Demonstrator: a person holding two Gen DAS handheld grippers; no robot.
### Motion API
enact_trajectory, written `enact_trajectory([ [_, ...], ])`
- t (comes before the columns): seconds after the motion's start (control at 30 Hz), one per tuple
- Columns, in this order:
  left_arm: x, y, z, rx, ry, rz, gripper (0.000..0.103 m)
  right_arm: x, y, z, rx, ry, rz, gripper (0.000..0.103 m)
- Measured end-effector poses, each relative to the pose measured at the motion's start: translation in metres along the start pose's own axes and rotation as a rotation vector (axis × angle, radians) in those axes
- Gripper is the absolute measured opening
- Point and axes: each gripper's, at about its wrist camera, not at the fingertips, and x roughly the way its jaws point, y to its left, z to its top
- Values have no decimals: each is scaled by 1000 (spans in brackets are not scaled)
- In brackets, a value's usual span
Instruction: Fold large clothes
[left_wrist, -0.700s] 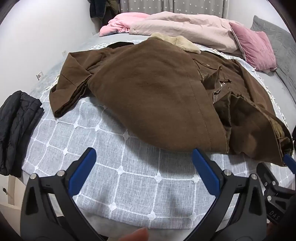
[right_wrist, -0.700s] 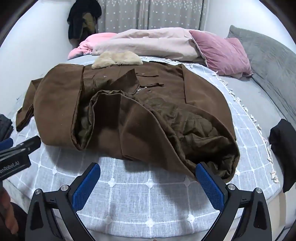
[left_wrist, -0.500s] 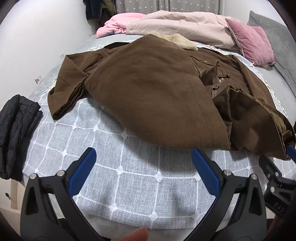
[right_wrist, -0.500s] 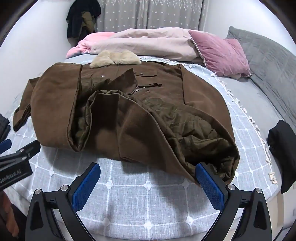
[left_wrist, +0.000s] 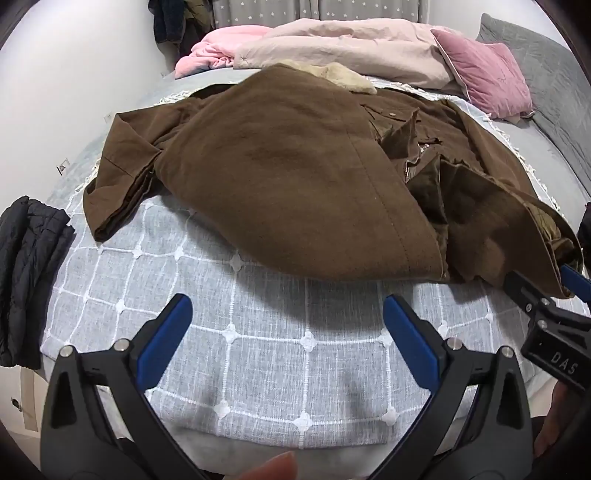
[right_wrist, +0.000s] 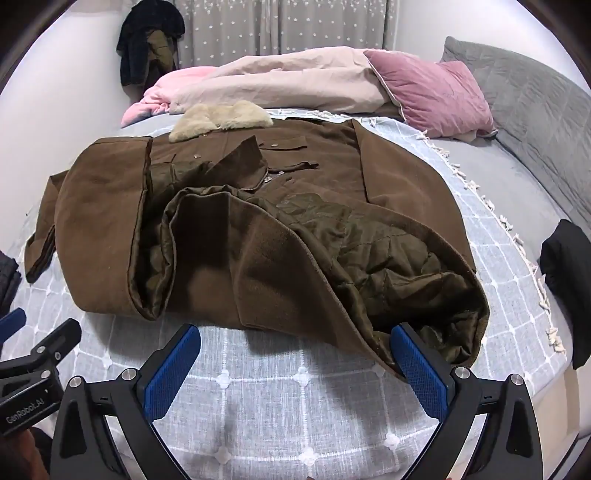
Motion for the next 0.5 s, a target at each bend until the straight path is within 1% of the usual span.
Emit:
enact_trajectory([
  [0.2, 0, -2, 0, 0, -4, -6, 102, -1, -5, -2, 4, 0, -1, 103],
  [0.5, 3, -3, -1, 2, 10, -19, 102, 1, -8, -3, 21, 5, 10, 103],
])
